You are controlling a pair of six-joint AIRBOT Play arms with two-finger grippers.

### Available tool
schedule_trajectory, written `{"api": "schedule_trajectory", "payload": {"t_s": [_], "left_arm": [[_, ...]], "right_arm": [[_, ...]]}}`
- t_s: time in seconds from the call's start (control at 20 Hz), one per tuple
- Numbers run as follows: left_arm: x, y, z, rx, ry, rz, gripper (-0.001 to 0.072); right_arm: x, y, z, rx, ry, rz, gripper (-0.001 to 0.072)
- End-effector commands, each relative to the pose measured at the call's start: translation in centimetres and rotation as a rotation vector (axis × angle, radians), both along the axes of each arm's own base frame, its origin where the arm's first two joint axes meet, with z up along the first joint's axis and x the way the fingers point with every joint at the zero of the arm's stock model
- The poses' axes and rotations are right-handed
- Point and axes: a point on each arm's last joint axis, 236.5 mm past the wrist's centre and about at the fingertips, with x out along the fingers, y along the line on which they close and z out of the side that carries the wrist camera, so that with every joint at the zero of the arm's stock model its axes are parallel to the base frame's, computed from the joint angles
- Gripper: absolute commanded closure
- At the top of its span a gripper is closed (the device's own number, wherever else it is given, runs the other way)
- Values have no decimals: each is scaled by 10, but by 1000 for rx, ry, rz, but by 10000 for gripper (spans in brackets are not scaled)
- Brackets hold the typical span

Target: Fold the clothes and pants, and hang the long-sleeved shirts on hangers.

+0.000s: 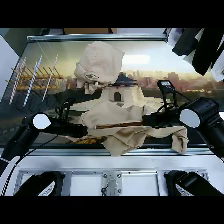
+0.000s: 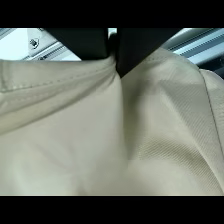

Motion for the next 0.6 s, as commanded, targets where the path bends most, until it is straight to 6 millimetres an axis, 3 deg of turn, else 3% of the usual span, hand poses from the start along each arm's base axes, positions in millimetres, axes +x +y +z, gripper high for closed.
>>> {"api": "schedule_trajectory", "payload": {"t_s": [0.0, 0.05, 0.1, 0.4, 0.55], "left_arm": [[-1, -1, 3, -7, 3, -4, 348], [0, -2, 9, -9, 0, -9, 112], [2, -3, 17, -13, -9, -18, 82], [38, -14, 96, -56, -193, -43, 81], [57, -9, 129, -36, -302, -38, 81]], "right_arm": [[0, 0, 0, 1, -1, -1, 689], [0, 0, 0, 1, 0, -1, 689], [0, 0, 0, 2, 0, -1, 689], [-1, 3, -2, 7, 10, 1, 688], [-1, 2, -3, 5, 12, 1, 688]]}}
